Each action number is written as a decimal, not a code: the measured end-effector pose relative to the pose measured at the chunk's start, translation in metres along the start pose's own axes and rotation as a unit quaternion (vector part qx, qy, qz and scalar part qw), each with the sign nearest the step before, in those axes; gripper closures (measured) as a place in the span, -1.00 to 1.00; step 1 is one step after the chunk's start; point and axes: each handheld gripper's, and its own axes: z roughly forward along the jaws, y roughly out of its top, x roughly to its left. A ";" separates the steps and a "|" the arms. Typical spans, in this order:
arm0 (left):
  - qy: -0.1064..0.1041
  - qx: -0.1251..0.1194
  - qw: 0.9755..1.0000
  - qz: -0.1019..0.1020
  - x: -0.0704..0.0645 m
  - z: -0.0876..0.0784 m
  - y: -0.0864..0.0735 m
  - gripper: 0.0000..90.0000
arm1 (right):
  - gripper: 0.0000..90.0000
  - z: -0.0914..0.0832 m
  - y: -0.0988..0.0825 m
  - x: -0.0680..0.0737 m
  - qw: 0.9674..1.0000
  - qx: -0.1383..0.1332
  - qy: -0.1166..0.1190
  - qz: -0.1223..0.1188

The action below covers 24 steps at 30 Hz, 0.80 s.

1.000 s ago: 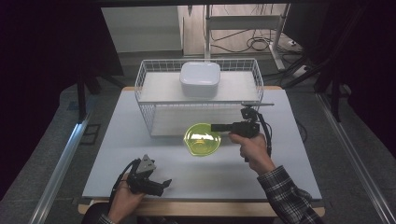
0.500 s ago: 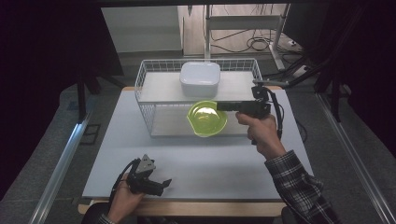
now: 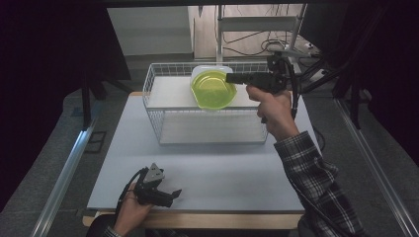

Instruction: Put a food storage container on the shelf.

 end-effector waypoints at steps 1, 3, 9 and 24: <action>0.000 0.000 1.000 0.000 0.000 0.000 0.000 -0.94 | 0.82 0.002 0.004 0.001 1.000 -0.008 -0.004 -0.002; -0.001 0.000 1.000 0.000 0.000 0.000 0.000 -0.94 | 0.82 0.007 0.015 0.002 1.000 -0.022 -0.015 -0.001; -0.004 -0.001 1.000 -0.001 0.000 0.000 0.000 -0.94 | 0.82 0.022 0.034 -0.005 0.997 -0.057 -0.050 0.008; -0.008 0.002 1.000 0.001 0.000 0.001 0.000 -0.94 | 0.78 0.048 0.049 -0.021 0.989 -0.081 -0.122 0.028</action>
